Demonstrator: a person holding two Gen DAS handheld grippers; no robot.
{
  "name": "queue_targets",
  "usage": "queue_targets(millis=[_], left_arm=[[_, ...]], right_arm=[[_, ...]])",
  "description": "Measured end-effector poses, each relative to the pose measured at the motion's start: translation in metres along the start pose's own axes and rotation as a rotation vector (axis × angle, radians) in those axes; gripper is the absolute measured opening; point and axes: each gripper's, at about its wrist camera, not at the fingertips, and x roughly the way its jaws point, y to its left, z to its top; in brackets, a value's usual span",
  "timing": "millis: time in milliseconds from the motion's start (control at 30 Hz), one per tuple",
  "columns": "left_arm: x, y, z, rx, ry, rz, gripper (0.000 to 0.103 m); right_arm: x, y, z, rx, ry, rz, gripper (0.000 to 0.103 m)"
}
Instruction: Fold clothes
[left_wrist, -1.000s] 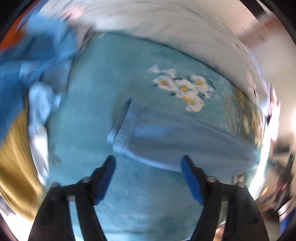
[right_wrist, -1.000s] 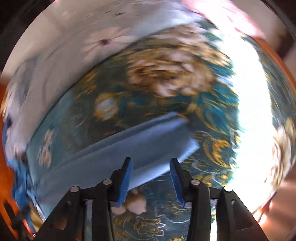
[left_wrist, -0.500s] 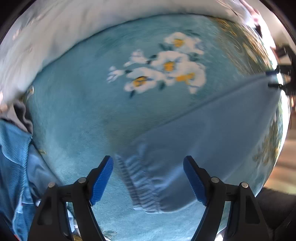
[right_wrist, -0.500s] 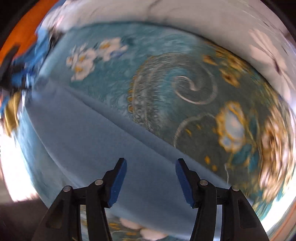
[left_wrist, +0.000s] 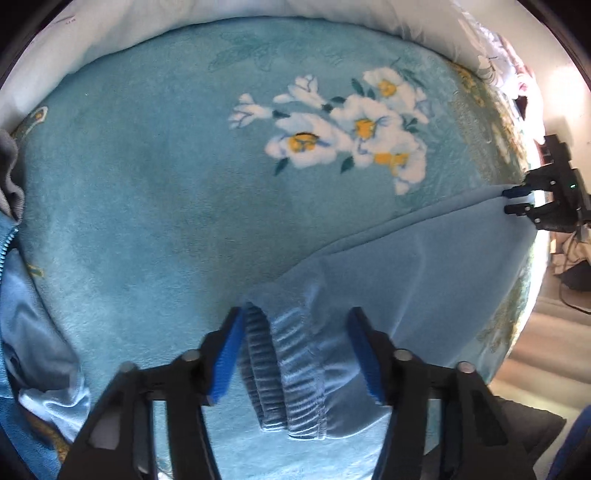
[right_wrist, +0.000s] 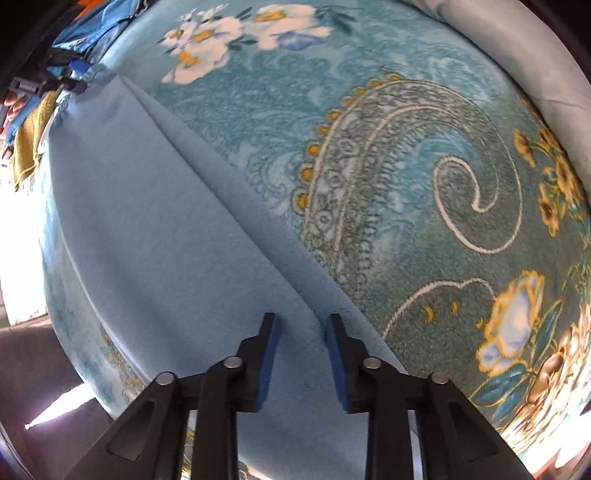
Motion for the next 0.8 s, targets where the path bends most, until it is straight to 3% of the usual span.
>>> queue_targets(millis=[100, 233, 367, 567, 667, 800], left_arm=[[-0.003, -0.001, -0.002, 0.004, -0.021, 0.029, 0.021], [-0.014, -0.011, -0.011, 0.014, -0.075, 0.023, 0.013], [-0.020, -0.026, -0.022, 0.046, -0.124, 0.056, 0.009], [-0.045, -0.014, -0.034, -0.049, -0.268, 0.049, 0.008], [-0.038, 0.004, -0.035, -0.098, -0.254, 0.053, 0.008], [-0.014, 0.016, -0.034, -0.149, -0.190, 0.059, 0.010]], right_arm=[[0.001, 0.001, 0.000, 0.004, 0.014, 0.008, 0.011], [-0.004, 0.005, -0.003, 0.004, 0.008, -0.007, 0.004], [-0.015, 0.014, -0.001, 0.032, -0.007, -0.006, 0.003], [-0.040, 0.015, -0.007, 0.047, -0.074, -0.060, 0.002], [-0.044, 0.003, 0.003, 0.082, -0.095, -0.072, 0.002], [-0.019, -0.005, 0.023, 0.084, -0.028, -0.077, 0.002]])
